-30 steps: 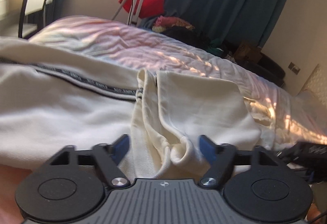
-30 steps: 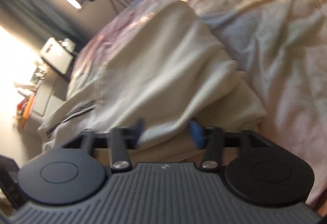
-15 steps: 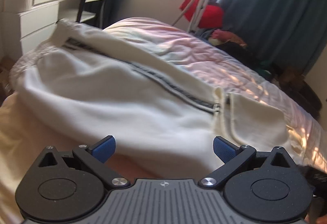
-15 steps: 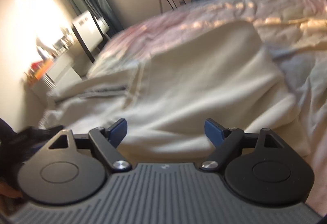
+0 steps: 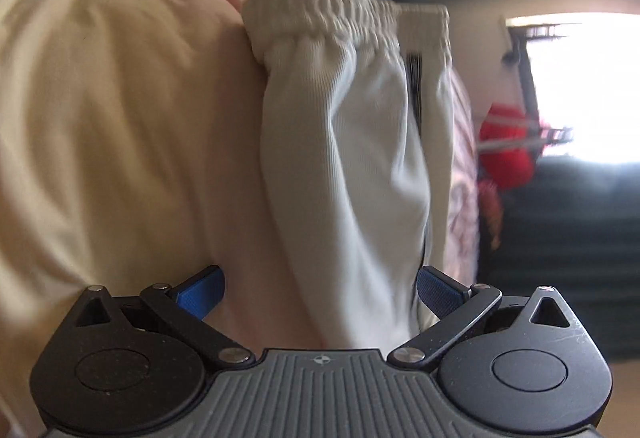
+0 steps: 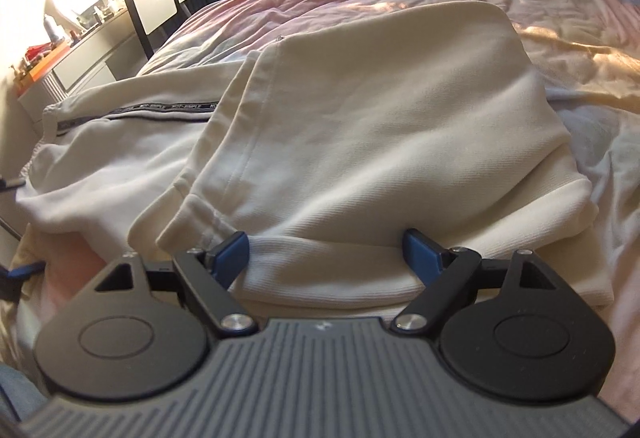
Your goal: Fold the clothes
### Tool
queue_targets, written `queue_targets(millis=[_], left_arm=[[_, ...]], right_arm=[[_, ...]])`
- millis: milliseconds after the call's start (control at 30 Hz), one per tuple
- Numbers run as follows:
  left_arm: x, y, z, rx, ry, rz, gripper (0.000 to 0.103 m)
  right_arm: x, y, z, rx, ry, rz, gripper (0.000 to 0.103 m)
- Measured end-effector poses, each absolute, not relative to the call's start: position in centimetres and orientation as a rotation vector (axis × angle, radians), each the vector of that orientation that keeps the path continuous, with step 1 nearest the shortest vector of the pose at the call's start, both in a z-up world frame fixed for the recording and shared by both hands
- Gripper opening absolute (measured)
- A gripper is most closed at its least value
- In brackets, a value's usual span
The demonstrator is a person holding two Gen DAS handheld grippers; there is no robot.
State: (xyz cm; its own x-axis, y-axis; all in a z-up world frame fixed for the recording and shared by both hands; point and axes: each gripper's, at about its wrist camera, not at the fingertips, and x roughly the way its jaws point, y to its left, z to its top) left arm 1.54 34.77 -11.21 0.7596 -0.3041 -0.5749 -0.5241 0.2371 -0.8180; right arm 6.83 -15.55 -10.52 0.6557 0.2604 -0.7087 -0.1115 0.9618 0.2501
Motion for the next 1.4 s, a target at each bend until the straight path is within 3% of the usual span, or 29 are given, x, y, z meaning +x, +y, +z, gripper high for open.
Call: queue_targets(millis=[200, 300, 400, 467, 500, 533, 567, 833, 1167, 1400], left_arm=[[2.6, 37.0, -11.0, -1.346, 0.601, 0.192, 0.094], [3.6, 37.4, -10.9, -1.282, 0.601, 0.227, 0.087], [4.2, 37.4, -10.2, -1.186, 0.592, 0.282, 0.068], [4.3, 37.5, -9.5, -1.101, 0.588, 0.333, 0.04], [4.3, 37.5, -9.2, -1.06, 0.587, 0.348, 0.035], [4.5, 37.3, -8.7, -1.01, 0.58, 0.357, 0.017], [4.6, 37.0, -8.1, -0.956, 0.572, 0.366, 0.011], [6.3, 24.1, 3.7, -0.325, 0.312, 0.356, 0.008], [5.3, 8.7, 12.5, -0.322, 0.078, 0.237, 0.008], [6.9, -4.0, 12.7, -0.258, -0.009, 0.088, 0.008]], right_arm=[[6.8, -14.8, -10.4, 0.158, 0.831, 0.2, 0.086], [7.0, -14.8, -10.2, 0.16, 0.826, 0.193, 0.086], [6.7, -14.6, -9.4, 0.143, 0.784, 0.19, 0.085], [6.6, -14.1, -9.3, 0.11, 0.763, 0.2, 0.085], [6.7, -13.8, -9.4, 0.089, 0.761, 0.206, 0.085], [6.7, -13.5, -9.5, 0.07, 0.76, 0.212, 0.085], [6.8, -13.6, -9.6, 0.084, 0.761, 0.213, 0.085], [6.6, -17.0, -7.9, 0.33, 0.674, 0.209, 0.084], [3.8, -25.7, -4.8, 0.592, 0.555, -0.002, 0.084], [3.2, -30.7, -4.2, 0.681, 0.503, -0.092, 0.086]])
